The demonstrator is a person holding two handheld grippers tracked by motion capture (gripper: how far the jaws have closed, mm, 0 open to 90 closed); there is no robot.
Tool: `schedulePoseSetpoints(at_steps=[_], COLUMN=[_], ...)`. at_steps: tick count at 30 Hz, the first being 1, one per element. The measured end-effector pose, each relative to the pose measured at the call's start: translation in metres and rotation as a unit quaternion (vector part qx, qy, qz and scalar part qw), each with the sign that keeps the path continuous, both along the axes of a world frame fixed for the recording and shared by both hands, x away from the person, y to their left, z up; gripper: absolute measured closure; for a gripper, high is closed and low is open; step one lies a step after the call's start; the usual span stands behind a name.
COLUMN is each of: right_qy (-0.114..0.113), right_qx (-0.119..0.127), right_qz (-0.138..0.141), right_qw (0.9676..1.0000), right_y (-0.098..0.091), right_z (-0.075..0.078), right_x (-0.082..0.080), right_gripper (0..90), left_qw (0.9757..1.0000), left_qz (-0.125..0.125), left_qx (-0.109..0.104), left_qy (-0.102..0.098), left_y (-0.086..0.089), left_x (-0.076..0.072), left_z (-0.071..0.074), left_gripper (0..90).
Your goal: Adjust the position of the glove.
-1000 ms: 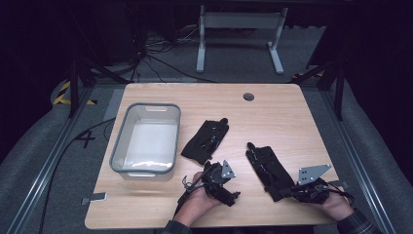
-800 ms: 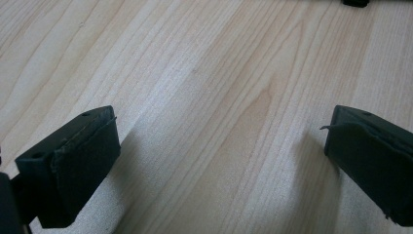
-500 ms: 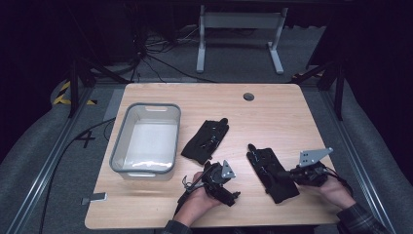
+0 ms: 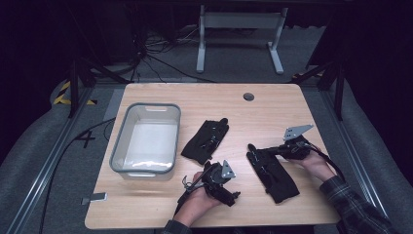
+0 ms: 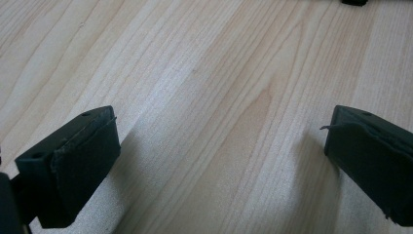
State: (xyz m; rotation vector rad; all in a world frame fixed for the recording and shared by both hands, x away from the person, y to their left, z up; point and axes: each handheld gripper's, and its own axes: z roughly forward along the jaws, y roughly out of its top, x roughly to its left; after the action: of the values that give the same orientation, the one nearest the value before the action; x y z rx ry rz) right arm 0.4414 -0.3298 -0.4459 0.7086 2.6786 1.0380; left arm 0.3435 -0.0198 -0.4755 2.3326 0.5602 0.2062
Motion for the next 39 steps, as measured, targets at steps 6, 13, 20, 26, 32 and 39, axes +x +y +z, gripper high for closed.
schedulePoseSetpoints(at_steps=[6, 13, 20, 26, 32, 39], right_qy=[0.001, -0.001, 0.006, 0.007, 0.000, -0.019], right_qx=[-0.011, -0.021, -0.024, -0.023, -0.008, 0.024], right_qz=[-0.004, -0.013, -0.018, -0.019, -0.017, -0.052], right_qw=[0.9999, 0.9997, 0.9995, 0.9995, 0.9998, 0.9982], right_y=[-0.001, -0.011, -0.022, -0.028, -0.033, -0.052], right_z=[-0.002, -0.001, 0.000, 0.000, 0.004, 0.010], right_x=[-0.001, -0.008, -0.020, -0.036, -0.046, -0.047], right_gripper=[89.8, 89.7, 89.7, 89.7, 86.3, 65.0], left_qw=[1.0000, 1.0000, 1.0000, 1.0000, 1.0000, 1.0000], left_qz=[0.000, 0.000, 0.000, 0.000, 0.000, 0.000], left_qx=[0.000, 0.000, 0.000, 0.000, 0.000, 0.000], left_qy=[0.000, 0.000, 0.000, 0.000, 0.000, 0.000], left_y=[0.000, 0.000, 0.000, 0.000, 0.000, 0.000], left_x=[0.000, 0.000, 0.000, 0.000, 0.000, 0.000], left_z=[0.000, 0.000, 0.000, 0.000, 0.000, 0.000], left_gripper=[0.0, 0.0, 0.0, 0.0, 0.0, 0.0])
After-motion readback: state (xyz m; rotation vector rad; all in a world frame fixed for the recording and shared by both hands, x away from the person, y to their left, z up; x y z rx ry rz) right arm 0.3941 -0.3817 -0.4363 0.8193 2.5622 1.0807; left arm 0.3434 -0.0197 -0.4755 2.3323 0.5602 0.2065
